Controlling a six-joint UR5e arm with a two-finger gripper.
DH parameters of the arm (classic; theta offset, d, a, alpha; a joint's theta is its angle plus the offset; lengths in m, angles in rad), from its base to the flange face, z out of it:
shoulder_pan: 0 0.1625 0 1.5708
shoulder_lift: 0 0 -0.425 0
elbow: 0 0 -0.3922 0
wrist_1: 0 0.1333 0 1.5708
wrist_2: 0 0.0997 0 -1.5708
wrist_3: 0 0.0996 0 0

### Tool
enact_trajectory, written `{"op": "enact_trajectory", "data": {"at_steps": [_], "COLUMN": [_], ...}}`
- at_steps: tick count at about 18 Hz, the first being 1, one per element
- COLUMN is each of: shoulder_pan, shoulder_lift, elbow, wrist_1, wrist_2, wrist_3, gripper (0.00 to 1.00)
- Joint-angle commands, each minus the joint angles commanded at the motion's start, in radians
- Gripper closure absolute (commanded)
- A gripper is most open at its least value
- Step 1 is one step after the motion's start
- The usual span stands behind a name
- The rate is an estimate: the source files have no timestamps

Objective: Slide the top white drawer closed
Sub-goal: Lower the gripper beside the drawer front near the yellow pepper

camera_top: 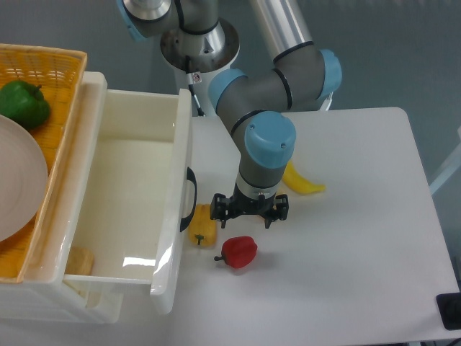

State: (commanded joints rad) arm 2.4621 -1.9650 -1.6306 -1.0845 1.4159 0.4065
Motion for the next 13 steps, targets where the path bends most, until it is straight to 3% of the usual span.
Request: {"op": "enact_trajectory", "data": {"at_steps": [13], "shoulder_pan": [-0.015], "shoulder_lift": [0.006], "elbow": [0.000], "wrist_1": [-0.021], "wrist_2": [-0.015], "wrist_3": [0.000], "gripper": [0.00]}}
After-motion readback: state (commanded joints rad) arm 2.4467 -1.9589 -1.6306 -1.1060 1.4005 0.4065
